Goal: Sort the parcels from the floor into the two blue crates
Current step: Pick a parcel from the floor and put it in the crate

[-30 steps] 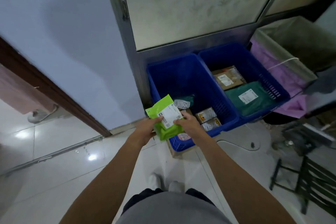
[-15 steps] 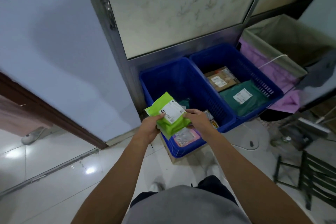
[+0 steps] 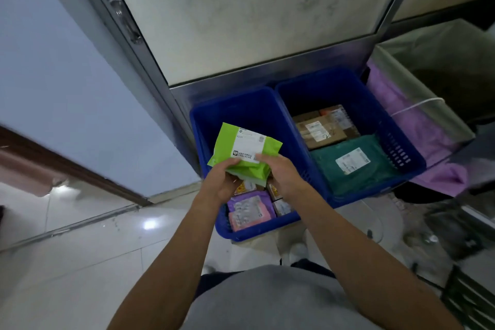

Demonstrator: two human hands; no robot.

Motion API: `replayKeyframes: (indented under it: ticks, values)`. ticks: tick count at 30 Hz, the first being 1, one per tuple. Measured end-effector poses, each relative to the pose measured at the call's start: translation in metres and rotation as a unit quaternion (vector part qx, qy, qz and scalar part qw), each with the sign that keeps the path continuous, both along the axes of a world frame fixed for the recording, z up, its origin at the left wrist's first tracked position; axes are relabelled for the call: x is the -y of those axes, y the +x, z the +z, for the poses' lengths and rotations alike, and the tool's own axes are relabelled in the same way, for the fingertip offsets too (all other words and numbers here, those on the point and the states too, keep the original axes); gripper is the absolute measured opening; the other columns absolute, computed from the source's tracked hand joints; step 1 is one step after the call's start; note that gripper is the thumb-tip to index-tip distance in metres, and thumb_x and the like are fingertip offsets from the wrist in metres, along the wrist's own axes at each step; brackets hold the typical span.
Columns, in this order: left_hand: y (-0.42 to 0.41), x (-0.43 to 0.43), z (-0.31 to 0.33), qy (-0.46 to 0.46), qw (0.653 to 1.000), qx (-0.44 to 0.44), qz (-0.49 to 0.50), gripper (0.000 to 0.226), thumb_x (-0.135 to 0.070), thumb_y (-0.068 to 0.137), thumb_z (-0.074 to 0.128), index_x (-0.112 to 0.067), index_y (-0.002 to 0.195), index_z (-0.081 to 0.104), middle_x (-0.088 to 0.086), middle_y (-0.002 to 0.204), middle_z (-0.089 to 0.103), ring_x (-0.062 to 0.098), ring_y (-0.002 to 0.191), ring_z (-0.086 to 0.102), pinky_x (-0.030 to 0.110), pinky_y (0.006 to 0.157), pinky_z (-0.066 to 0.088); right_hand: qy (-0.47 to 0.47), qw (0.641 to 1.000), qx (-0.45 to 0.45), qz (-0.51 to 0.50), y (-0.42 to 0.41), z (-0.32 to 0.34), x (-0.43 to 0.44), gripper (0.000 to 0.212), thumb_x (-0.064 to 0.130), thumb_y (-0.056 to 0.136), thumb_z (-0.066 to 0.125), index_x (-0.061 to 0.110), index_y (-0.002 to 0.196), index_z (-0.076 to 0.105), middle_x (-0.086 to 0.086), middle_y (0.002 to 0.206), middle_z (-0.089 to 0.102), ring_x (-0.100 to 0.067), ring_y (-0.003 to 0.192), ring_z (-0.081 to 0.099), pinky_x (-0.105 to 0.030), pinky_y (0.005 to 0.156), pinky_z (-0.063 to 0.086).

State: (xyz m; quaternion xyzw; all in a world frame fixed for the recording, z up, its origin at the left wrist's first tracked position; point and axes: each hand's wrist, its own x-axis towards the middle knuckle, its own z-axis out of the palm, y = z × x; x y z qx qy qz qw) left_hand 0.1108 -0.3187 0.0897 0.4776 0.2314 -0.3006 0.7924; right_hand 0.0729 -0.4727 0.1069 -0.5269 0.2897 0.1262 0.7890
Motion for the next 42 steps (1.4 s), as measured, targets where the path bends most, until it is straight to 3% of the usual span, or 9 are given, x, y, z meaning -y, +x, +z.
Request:
replayKeyframes:
  ticks: [2,6,10,14,19,23,27,31,42]
  values:
    - [0.0,0.015,0.004,0.007,1.0,-0.012,0.019,0.04,-0.008,0.091,0.061,-0.004,0.131,0.059,0.019,0.128,0.062,0.031,0.108,0.058,0.048,0.104,0.043,0.005,1.0,-0.003,0.017,0.007,0.0,0.024,0.024,0.013,0.089,0.072,0.015,0.113,0.07,-0.009,0.105,0.075,-0.021,0.085,0.073,-0.031,0.065,0.057]
    - [0.0,0.031,0.01,0.024,0.997,-0.021,0.063,0.033,-0.017,0.093,0.063,-0.005,0.123,0.061,0.014,0.113,0.068,0.021,0.082,0.07,0.035,0.073,0.058,-0.003,0.998,-0.023,0.062,0.022,-0.004,0.059,0.03,0.012,0.088,0.074,0.013,0.117,0.07,-0.012,0.112,0.074,-0.027,0.096,0.072,-0.037,0.077,0.058]
    - [0.008,0.034,0.009,0.085,0.994,-0.019,0.069,0.045,-0.017,0.092,0.065,0.0,0.132,0.056,0.021,0.128,0.065,0.036,0.121,0.06,0.052,0.104,0.048,-0.004,0.993,-0.03,0.113,0.033,-0.013,0.075,0.023,0.009,0.091,0.07,0.015,0.113,0.07,-0.008,0.11,0.075,-0.019,0.091,0.074,-0.033,0.076,0.06]
    - [0.024,0.029,0.003,0.231,0.973,0.011,0.009,0.021,-0.017,0.094,0.064,-0.013,0.114,0.065,0.007,0.104,0.074,0.017,0.085,0.071,0.026,0.064,0.057,-0.03,0.984,-0.054,0.165,0.044,-0.025,0.078,0.019,0.008,0.095,0.065,0.015,0.112,0.068,-0.006,0.111,0.074,-0.014,0.086,0.073,-0.025,0.064,0.057]
    - [0.052,0.022,-0.024,0.322,0.944,0.035,-0.063,0.018,-0.018,0.094,0.065,-0.011,0.111,0.066,0.002,0.098,0.072,0.011,0.078,0.067,0.018,0.057,0.051,-0.11,0.967,-0.085,0.215,0.063,-0.05,0.075,0.021,0.004,0.1,0.052,0.018,0.108,0.064,0.001,0.103,0.07,-0.007,0.086,0.065,-0.018,0.062,0.049]
    - [0.067,0.024,-0.065,0.344,0.932,0.024,-0.115,0.017,-0.02,0.095,0.064,-0.008,0.108,0.066,0.007,0.103,0.071,0.018,0.086,0.067,0.028,0.073,0.056,-0.202,0.944,-0.098,0.243,0.079,-0.08,0.075,0.031,-0.002,0.098,0.046,0.017,0.116,0.063,0.005,0.097,0.066,-0.006,0.083,0.061,-0.019,0.059,0.048]
    - [0.068,0.038,-0.114,0.34,0.929,-0.012,-0.143,0.016,-0.018,0.094,0.065,-0.006,0.106,0.065,0.01,0.105,0.069,0.024,0.094,0.066,0.04,0.088,0.055,-0.274,0.919,-0.129,0.251,0.088,-0.125,0.087,0.025,0.002,0.093,0.05,0.012,0.105,0.069,-0.006,0.103,0.072,-0.022,0.093,0.068,-0.045,0.087,0.059]
    - [0.055,0.058,-0.159,0.327,0.925,-0.041,-0.189,0.015,-0.013,0.095,0.062,-0.01,0.11,0.065,0.009,0.116,0.068,0.027,0.107,0.066,0.045,0.096,0.054,-0.328,0.887,-0.165,0.279,0.083,-0.175,0.108,0.022,0.012,0.096,0.052,0.006,0.105,0.071,-0.012,0.1,0.073,-0.031,0.092,0.069,-0.056,0.084,0.057]
    - [0.023,0.117,-0.299,0.39,0.866,-0.079,-0.304,0.026,-0.026,0.086,0.067,-0.004,0.098,0.072,0.015,0.104,0.072,0.031,0.097,0.069,0.042,0.087,0.057,-0.311,0.859,-0.265,0.308,0.046,-0.291,0.132,0.052,0.011,0.09,0.053,0.013,0.141,0.049,-0.012,0.134,0.058,-0.031,0.118,0.057,-0.037,0.1,0.048]
